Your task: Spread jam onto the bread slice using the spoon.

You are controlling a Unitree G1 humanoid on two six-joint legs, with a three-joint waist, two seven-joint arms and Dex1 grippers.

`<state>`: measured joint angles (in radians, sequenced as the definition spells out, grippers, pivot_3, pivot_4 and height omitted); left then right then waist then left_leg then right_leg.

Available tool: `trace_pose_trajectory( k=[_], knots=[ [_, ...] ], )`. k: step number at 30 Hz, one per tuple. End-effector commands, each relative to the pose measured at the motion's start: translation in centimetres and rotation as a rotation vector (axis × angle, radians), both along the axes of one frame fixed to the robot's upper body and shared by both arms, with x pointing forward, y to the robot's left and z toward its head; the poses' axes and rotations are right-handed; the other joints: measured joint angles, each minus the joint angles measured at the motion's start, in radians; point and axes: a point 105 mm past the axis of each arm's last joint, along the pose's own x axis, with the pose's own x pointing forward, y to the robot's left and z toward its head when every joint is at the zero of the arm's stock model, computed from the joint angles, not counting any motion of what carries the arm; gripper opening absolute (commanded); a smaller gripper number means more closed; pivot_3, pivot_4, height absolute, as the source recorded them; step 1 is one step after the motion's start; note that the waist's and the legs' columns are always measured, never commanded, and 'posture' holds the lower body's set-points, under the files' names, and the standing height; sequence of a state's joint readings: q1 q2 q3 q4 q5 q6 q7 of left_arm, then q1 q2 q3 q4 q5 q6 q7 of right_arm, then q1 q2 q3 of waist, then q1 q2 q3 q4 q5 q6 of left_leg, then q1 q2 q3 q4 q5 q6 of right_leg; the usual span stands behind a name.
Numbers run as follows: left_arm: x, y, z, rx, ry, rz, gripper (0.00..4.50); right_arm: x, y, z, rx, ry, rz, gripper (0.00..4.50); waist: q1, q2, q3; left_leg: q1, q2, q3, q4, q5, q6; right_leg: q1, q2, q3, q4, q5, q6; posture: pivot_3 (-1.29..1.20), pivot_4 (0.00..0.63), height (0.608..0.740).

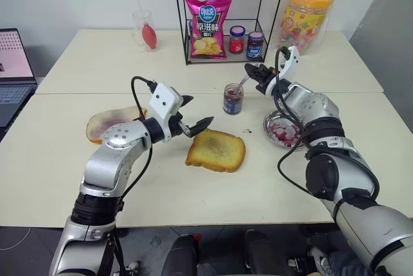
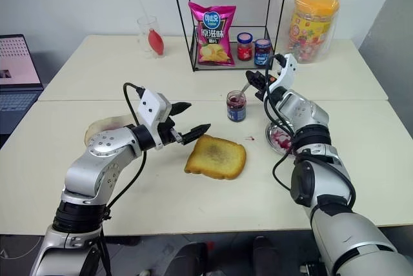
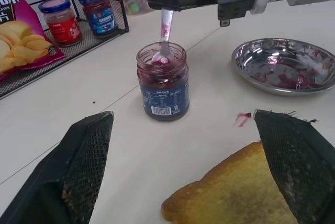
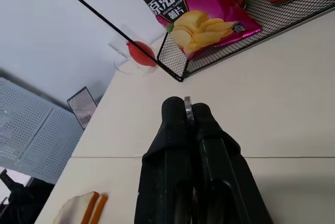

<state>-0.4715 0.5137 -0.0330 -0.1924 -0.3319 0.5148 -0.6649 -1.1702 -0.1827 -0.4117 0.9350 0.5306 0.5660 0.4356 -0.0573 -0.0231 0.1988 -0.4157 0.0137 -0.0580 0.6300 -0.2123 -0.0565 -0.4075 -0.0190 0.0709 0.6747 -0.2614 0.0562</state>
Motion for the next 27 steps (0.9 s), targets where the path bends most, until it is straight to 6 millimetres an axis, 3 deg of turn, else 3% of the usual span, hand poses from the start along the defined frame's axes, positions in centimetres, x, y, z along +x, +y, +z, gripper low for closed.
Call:
trace_pose_trajectory(
  k=[1, 27],
  knots=[
    [0.0, -0.3, 1.6, -0.010, -0.067, -0.007, 4.50, 0.0, -0.3, 3.2, 0.046, -0.080, -0.002, 0.09, 0.000, 0.000, 0.000, 0.000, 0.000, 0.000, 0.000, 0.000, 0.000, 0.000, 0.000, 0.000, 0.000, 0.000, 0.000, 0.00, 0.150, 0.740],
    [0.2, -0.8, 1.7, -0.014, -0.079, -0.024, 4.50, 0.2, -1.8, 3.5, 0.187, -0.021, -0.046, 0.09, 0.000, 0.000, 0.000, 0.000, 0.000, 0.000, 0.000, 0.000, 0.000, 0.000, 0.000, 0.000, 0.000, 0.000, 0.000, 0.00, 0.150, 0.740]
  ],
)
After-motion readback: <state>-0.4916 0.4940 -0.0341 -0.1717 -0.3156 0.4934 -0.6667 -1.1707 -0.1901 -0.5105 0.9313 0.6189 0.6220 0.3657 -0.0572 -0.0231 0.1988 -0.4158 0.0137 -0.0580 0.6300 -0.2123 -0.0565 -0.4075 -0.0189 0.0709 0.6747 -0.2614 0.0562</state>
